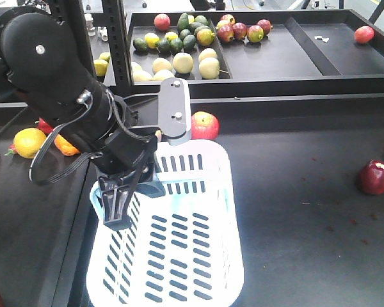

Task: Pick three apples into basket with both arms
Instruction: 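Close the left gripper on the basket handle and lift it, then carry the basket in the left gripper while the base drives away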

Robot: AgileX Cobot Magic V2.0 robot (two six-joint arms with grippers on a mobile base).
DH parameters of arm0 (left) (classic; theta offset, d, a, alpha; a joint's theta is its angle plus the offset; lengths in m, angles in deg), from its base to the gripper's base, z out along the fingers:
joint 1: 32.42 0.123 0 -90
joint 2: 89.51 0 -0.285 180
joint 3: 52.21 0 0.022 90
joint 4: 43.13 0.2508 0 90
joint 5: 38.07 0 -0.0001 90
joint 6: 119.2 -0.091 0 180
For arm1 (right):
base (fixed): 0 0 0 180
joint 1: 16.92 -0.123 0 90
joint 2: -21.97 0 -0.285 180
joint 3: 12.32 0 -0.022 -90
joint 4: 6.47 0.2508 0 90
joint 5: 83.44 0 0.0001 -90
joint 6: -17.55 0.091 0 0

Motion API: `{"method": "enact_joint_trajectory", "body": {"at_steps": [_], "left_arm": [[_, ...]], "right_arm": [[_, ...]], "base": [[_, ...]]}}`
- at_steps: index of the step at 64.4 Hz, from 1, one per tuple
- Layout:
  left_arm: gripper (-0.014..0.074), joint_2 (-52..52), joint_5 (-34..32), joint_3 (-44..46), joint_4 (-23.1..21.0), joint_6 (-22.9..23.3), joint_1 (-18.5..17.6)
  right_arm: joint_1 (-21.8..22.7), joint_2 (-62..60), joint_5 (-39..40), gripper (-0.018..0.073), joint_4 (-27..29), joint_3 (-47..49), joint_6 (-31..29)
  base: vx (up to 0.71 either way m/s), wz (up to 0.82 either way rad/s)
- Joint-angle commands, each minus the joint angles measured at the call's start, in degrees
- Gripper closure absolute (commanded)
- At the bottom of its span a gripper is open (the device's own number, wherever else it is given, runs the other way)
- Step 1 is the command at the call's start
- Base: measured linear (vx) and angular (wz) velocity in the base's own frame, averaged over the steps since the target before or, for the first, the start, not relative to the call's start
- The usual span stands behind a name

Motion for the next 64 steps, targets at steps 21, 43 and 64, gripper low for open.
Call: {"method": "enact_joint_trajectory", "body": {"at_steps": [21,43,64], "left_arm": [[0.0603,-2.8,-0.5,1.5,-1.5,0.5,-0.5],[0.0603,-2.8,-0.5,1.5,-1.4,0.5,-0.5],[0.0603,-2.8,-0.5,1.5,-1.4,0.5,-0.5]], "right_arm": [[0.3,-0.7,4.2,0.0567,-0.5,-0.2,0.0],[0.3,-0.7,4.2,0.0567,-0.5,-0.2,0.0],[0.3,-0.7,4.2,0.0567,-0.5,-0.2,0.0]], "base": [[0.00,0.00],[0.00,0.00],[-0.03,0.16]]}}
